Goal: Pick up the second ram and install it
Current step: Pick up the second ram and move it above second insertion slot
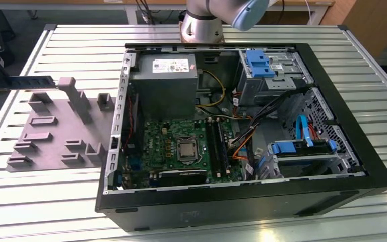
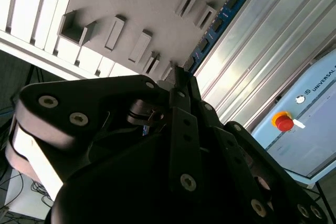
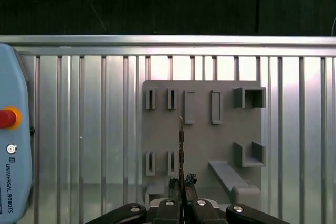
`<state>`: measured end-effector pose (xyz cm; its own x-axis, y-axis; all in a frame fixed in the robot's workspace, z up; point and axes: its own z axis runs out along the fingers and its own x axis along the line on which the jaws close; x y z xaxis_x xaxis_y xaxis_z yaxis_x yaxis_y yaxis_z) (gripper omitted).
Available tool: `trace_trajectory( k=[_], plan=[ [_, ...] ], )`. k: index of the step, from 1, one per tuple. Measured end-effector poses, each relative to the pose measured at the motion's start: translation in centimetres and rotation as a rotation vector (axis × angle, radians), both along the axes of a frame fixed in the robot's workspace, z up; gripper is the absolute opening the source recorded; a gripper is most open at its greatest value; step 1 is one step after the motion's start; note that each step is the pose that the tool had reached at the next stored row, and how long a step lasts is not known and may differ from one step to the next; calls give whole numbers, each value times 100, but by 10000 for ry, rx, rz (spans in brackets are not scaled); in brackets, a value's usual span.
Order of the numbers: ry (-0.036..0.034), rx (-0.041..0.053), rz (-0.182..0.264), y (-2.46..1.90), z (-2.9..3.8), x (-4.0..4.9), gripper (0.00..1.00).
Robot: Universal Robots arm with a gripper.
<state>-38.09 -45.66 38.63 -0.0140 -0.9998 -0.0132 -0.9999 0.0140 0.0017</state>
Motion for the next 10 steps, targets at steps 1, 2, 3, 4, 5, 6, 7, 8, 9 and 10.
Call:
trace_trajectory(
  k=[1,2,3,4,5,6,7,8,9,10],
  plan=[
    [0,0,1,0,0,11,14],
    [-1,1,0,0,-1,23,14],
    [0,0,0,0,0,35,14],
    [0,0,0,0,0,46,14],
    [0,0,0,0,0,59,14],
    [0,0,0,0,0,70,14],
    [0,0,1,0,0,83,14],
    [0,0,1,0,0,95,14],
    [0,1,1,0,0,108,14],
    [-1,0,0,0,0,119,14]
  ],
)
